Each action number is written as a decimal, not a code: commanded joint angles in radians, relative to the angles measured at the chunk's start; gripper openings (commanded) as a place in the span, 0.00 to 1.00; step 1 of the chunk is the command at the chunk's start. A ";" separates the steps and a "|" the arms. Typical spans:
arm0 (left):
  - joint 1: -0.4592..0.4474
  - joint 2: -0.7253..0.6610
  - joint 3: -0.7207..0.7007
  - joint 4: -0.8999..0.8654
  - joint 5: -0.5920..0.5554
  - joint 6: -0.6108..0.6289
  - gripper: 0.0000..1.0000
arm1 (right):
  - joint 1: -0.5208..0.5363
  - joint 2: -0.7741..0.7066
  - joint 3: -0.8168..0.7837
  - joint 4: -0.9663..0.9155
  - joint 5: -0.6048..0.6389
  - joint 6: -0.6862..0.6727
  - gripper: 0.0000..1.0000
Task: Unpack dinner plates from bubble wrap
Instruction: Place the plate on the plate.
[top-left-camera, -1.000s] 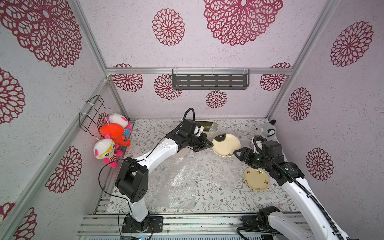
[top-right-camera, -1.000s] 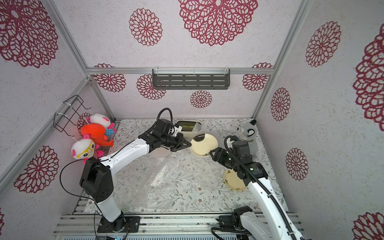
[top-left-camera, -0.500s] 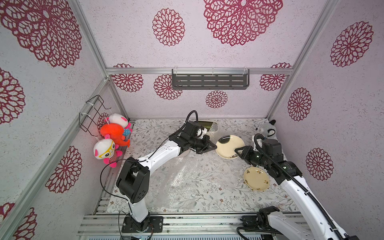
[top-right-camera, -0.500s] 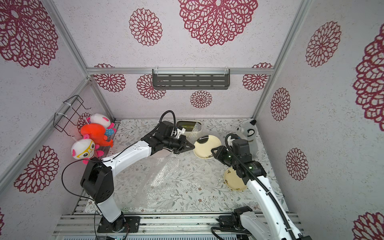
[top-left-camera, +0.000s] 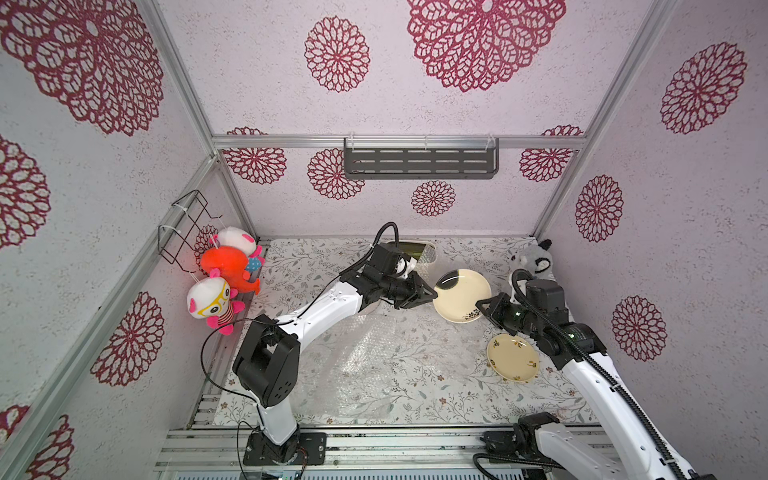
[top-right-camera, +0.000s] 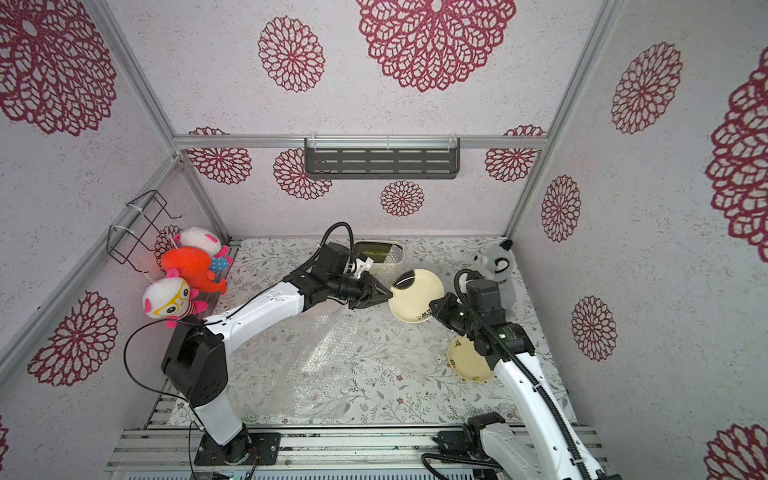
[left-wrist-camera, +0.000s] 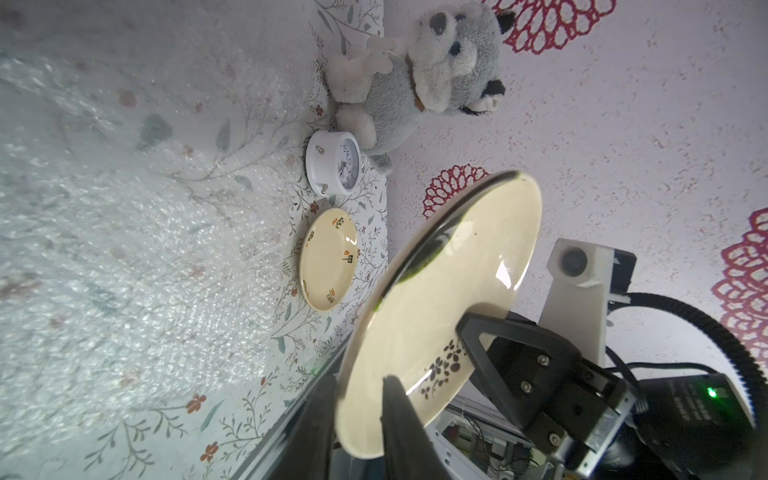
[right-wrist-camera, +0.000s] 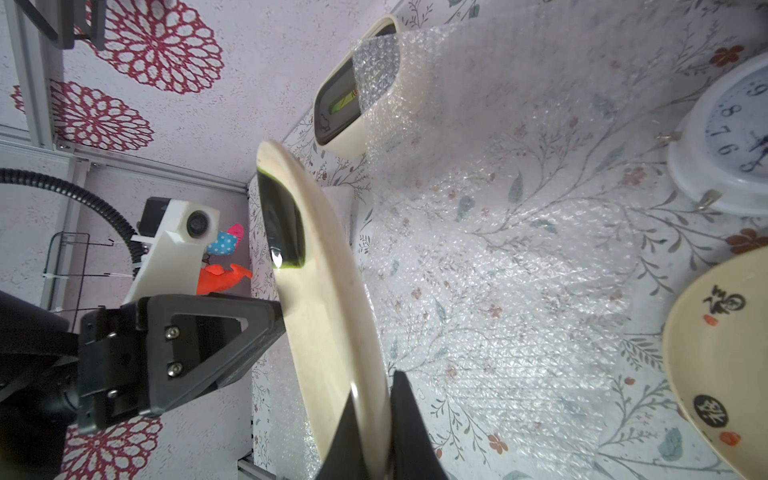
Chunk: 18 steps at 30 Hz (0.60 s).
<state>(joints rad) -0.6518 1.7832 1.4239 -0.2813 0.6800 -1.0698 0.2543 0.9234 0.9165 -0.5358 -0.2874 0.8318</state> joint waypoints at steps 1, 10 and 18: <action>-0.003 -0.003 0.002 0.010 0.003 -0.003 0.36 | 0.005 -0.004 0.033 -0.053 0.023 -0.015 0.06; 0.018 -0.037 -0.009 -0.062 -0.026 0.042 0.62 | 0.005 0.011 0.024 -0.072 0.022 -0.010 0.05; 0.099 -0.131 -0.053 -0.157 -0.083 0.094 0.80 | 0.005 0.019 0.007 -0.084 0.020 -0.012 0.04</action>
<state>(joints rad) -0.5812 1.7046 1.3754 -0.3874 0.6334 -1.0157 0.2543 0.9493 0.9173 -0.6144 -0.2798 0.8310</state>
